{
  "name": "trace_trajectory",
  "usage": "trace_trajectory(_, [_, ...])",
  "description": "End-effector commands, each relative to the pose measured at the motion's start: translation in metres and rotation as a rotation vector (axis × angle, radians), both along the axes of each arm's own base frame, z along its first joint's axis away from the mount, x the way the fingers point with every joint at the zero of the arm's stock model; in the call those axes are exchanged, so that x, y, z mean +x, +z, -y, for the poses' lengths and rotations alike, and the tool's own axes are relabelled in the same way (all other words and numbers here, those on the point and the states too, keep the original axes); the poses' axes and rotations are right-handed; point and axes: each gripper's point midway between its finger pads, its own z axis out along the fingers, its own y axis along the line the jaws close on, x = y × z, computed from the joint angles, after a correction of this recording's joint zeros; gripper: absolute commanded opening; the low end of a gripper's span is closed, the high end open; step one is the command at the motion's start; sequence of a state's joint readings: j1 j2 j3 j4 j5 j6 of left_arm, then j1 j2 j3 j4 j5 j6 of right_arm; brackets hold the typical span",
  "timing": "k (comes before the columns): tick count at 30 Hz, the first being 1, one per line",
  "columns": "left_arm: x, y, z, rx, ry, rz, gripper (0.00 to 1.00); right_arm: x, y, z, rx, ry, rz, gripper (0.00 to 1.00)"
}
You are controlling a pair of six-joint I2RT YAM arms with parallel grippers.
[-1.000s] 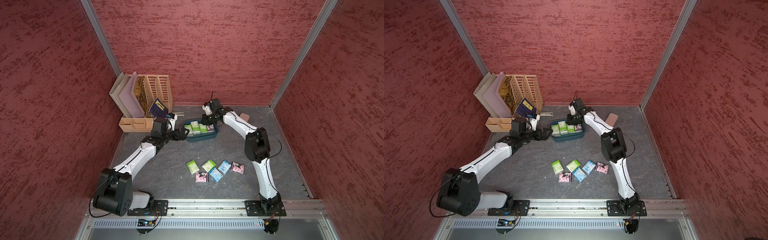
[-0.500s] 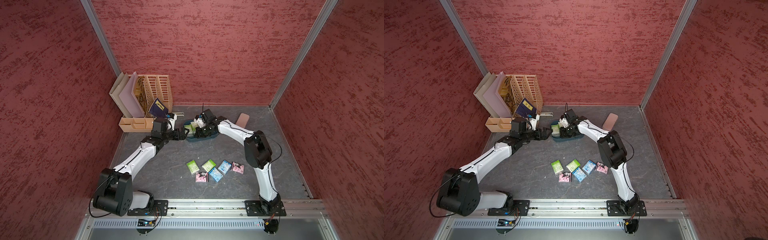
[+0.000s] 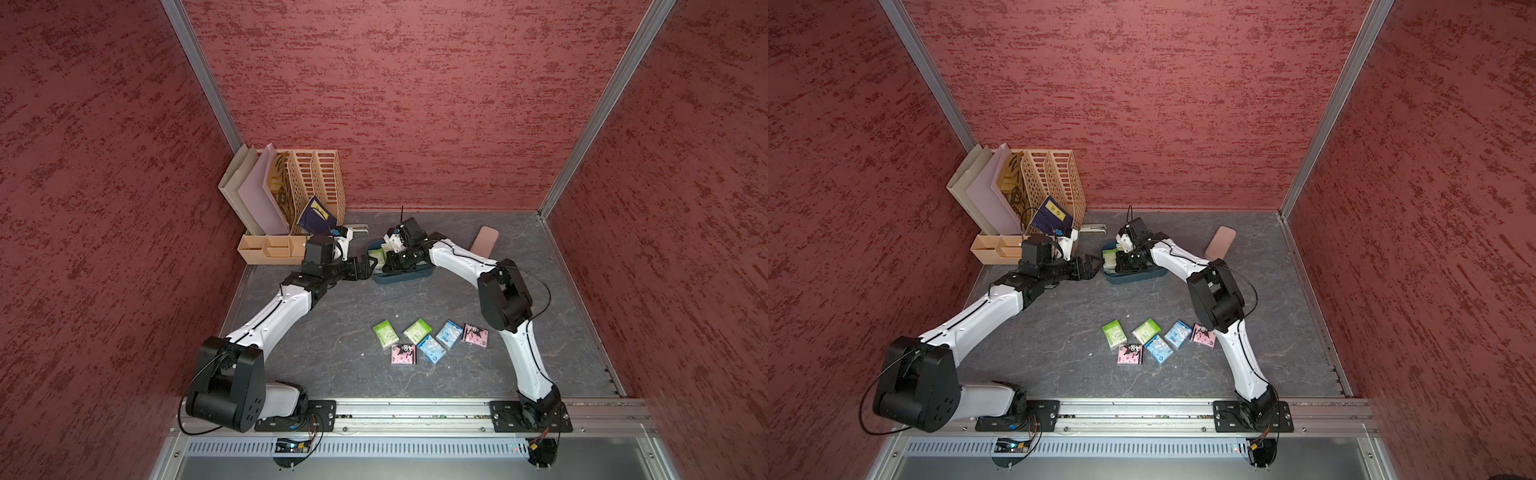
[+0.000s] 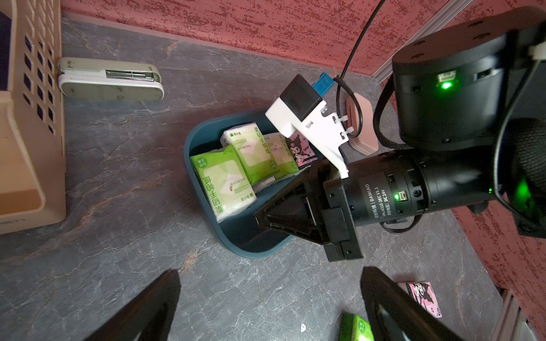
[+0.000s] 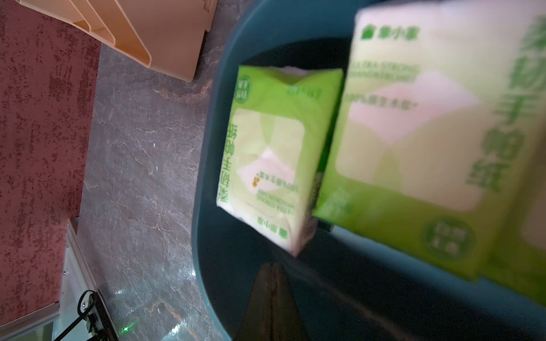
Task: Put the pocket tissues into the storage box
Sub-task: Adjust the pocket tissues in the storage box.
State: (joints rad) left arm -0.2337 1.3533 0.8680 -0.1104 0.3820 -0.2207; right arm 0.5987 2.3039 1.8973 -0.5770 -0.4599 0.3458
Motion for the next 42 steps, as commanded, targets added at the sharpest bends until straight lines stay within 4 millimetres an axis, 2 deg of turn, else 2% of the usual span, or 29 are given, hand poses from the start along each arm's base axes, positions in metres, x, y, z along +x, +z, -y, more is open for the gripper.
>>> trace_trajectory(1, [0.000,0.007,-0.005,-0.002,0.014,0.033,1.00,0.007,0.007,-0.011,0.031,-0.001,0.017,0.00])
trace_trajectory(12, [-0.002,0.006,-0.011,-0.005,0.022,0.029,1.00,0.024,0.009,-0.018,0.036,-0.025,0.041,0.00])
trace_trajectory(16, [-0.002,0.007,-0.012,-0.004,0.022,0.030,1.00,0.022,0.012,-0.020,0.039,-0.012,0.041,0.00])
trace_trajectory(18, [-0.003,0.006,-0.012,-0.001,0.018,0.026,1.00,0.021,0.020,-0.020,0.054,0.000,0.056,0.01])
trace_trajectory(21, [-0.004,0.007,-0.010,-0.004,0.006,0.025,1.00,0.018,0.042,-0.020,0.088,0.012,0.097,0.11])
trace_trajectory(24, [-0.006,0.011,-0.005,-0.018,-0.027,0.032,1.00,0.015,0.078,-0.018,0.144,0.016,0.172,0.25])
trace_trajectory(27, [-0.008,0.016,-0.003,-0.026,-0.040,0.045,1.00,0.010,0.117,-0.010,0.207,0.014,0.254,0.34])
trace_trajectory(30, [-0.011,0.022,0.003,-0.034,-0.085,0.059,1.00,0.009,0.154,0.013,0.264,-0.015,0.323,0.42])
trace_trajectory(34, [-0.022,0.026,0.023,-0.061,-0.213,0.040,1.00,0.017,0.190,0.067,0.291,-0.112,0.387,0.46])
trace_trajectory(38, [-0.034,0.015,0.049,-0.021,-0.327,-0.011,1.00,0.027,0.192,0.128,0.241,-0.229,0.392,0.49])
trace_trajectory(42, [-0.056,-0.012,0.074,0.167,-0.437,-0.103,1.00,0.028,0.189,0.174,0.219,-0.316,0.383,0.51])
